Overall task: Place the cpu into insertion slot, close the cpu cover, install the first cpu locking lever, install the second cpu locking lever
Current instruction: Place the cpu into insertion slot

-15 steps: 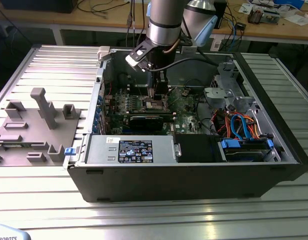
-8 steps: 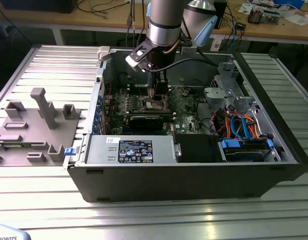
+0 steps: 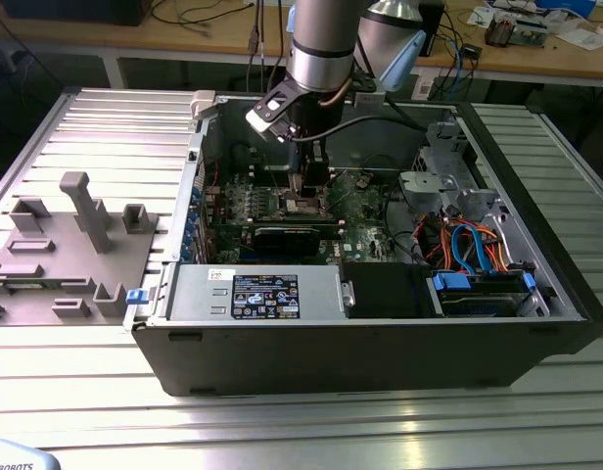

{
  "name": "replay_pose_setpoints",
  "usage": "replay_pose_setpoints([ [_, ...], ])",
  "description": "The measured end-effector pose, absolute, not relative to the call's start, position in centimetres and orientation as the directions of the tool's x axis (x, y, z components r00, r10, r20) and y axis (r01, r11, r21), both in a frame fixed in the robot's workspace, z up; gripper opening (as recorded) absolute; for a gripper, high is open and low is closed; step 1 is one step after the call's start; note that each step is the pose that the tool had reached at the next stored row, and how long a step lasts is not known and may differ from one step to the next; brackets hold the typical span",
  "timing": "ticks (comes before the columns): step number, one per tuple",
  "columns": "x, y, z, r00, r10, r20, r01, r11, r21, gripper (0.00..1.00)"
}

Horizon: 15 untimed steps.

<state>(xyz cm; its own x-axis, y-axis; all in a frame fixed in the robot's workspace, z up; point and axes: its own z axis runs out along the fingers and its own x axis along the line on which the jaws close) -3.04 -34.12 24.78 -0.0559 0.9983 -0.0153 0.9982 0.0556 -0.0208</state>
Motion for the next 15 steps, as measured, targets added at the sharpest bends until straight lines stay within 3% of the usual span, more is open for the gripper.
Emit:
replay_pose_setpoints([
  [15,-3.04,-34.08,24.39,-0.056,0.998,-0.015,0.998,0.056,-0.021,0.55],
])
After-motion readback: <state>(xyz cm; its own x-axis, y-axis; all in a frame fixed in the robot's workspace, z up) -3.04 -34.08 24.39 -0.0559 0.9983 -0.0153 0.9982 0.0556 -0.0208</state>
